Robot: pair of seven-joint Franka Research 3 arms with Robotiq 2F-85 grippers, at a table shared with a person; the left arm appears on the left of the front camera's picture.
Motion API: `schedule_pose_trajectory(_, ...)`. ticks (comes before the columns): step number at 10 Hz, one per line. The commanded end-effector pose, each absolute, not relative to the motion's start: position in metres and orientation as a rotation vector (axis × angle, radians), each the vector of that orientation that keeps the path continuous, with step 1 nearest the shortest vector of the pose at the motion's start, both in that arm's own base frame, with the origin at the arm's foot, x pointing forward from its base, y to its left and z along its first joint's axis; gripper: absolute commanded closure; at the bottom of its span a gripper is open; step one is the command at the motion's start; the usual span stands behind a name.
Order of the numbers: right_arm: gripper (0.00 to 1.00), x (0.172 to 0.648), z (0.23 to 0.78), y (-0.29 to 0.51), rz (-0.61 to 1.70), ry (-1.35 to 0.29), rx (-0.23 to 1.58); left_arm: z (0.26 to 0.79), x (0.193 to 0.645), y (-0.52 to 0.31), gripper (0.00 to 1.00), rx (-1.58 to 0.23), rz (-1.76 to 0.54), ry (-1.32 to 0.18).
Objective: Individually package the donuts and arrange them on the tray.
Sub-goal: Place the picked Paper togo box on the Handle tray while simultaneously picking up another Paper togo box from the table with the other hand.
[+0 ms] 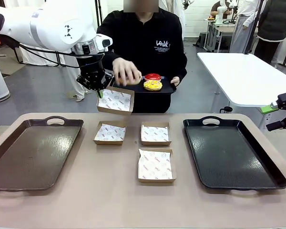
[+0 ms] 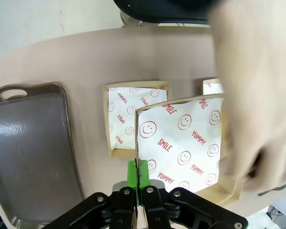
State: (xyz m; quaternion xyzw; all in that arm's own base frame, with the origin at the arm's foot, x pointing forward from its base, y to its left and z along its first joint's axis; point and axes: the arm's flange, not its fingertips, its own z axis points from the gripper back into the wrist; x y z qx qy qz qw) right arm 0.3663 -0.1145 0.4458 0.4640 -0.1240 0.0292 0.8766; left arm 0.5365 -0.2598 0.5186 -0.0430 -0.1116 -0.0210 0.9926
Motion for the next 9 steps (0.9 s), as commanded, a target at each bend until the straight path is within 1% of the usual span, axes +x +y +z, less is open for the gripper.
schedule_pose_trajectory(1, 0.0, 0.3671, 0.4448, -0.1135, 0.06, -0.264, 0.984, 0.5195, 0.5362, -0.2583, 1.0, -0.094, -0.049, -0.238)
schedule_pose_trajectory(9, 0.0, 0.3671, 0.4448, -0.1135, 0.06, -0.264, 0.984, 0.5195, 0.5362, -0.2583, 1.0, -0.094, -0.049, -0.238)
